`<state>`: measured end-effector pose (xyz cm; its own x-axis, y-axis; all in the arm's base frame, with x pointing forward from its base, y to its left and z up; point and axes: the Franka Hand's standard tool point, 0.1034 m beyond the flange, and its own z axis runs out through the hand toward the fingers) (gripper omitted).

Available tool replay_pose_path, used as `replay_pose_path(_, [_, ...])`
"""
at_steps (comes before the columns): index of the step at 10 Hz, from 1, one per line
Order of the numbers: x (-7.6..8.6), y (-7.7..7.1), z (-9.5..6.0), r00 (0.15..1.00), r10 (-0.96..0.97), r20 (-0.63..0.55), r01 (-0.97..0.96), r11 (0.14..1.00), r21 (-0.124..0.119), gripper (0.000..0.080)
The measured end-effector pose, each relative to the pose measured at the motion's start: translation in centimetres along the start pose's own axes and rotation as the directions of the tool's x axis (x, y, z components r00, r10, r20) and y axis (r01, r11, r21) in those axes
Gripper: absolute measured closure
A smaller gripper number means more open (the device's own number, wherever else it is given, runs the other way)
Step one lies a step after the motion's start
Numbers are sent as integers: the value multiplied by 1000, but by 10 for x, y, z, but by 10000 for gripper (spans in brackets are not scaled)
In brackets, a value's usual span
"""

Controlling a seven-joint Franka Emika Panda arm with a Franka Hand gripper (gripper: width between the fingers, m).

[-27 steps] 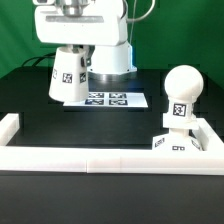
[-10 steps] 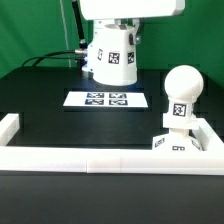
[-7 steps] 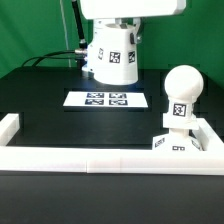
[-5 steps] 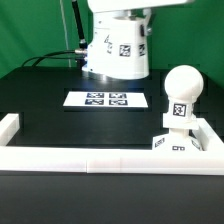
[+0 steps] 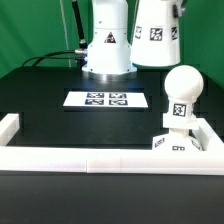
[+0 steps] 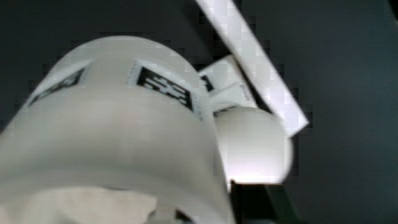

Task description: Assemble lamp

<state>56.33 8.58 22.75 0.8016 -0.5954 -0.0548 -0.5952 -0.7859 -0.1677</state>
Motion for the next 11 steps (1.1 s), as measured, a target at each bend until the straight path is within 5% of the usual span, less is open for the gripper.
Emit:
replay_pose_path(5, [24,-43,5,999,-15,-41,15,1000,10,755])
replay_pose_path(7, [25,-45,21,999,-24,-45,24,1000,-3,755])
replay_pose_path(11, [26,-44,21,999,-22,-45,22,1000,-3,755])
